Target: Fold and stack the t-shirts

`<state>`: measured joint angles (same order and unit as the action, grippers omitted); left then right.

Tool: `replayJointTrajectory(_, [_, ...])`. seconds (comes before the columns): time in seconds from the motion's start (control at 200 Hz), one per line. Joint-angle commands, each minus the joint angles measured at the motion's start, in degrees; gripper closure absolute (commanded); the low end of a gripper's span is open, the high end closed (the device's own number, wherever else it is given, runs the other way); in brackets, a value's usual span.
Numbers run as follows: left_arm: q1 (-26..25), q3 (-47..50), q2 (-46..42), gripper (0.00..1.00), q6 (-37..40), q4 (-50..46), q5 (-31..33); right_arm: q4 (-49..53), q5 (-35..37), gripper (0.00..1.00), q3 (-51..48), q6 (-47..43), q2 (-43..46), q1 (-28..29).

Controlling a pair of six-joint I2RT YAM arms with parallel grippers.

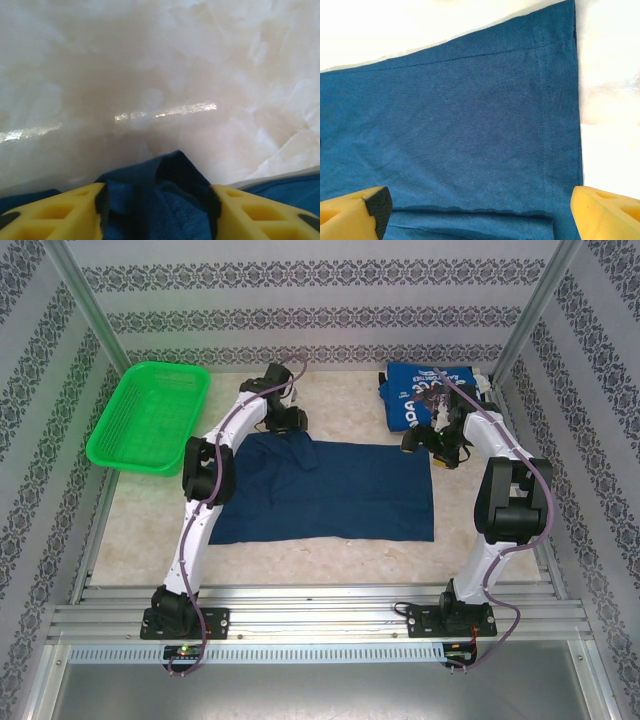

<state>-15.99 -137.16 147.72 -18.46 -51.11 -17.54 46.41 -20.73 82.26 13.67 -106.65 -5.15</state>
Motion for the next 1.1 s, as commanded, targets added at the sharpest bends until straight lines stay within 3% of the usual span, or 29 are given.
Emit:
replayJointTrajectory(0.0, [0.7,-1.7,1.0,0.52,0.6,1.5,0.6,-0.1,-1.5,0.07,-1.3,-1.1,0.8,-0.6])
replayJointTrajectory(0.18, [0.6,-3.2,2.0,0.61,0.8,1.5,1.2,-1.0,-2.6,0.05,-2.5,-2.0,1.4,-0.6])
replayJointTrajectory(0.35, [0.7,-3.6,2.1,0.83,1.0,2.3,2.1,-1.5,-1.5,0.05,-3.4,-1.9,1.2,-0.9])
replayJointTrajectory(0.47, [0.6,-4.7,1.4,0.93,1.4,2.1,4.1,-2.1,-1.4,0.05,-3.1,-0.9,0.5,-1.3])
replayJointTrajectory(0.669, [0.8,-4.5,-2.7,0.98,3.1,2.5,8.8,-1.1,5.1,0.05,0.0,1.7,-2.3,-1.4])
replayJointTrajectory(0.839, [1.5,-4.4,-6.5,1.00,4.7,1.9,11.6,-2.1,5.4,0.06,4.1,3.6,-5.2,-1.5])
replayJointTrajectory(1.094, [3.3,-4.4,-11.7,1.00,6.2,1.4,13.4,-0.8,6.8,0.19,10.5,2.6,-11.0,-1.4])
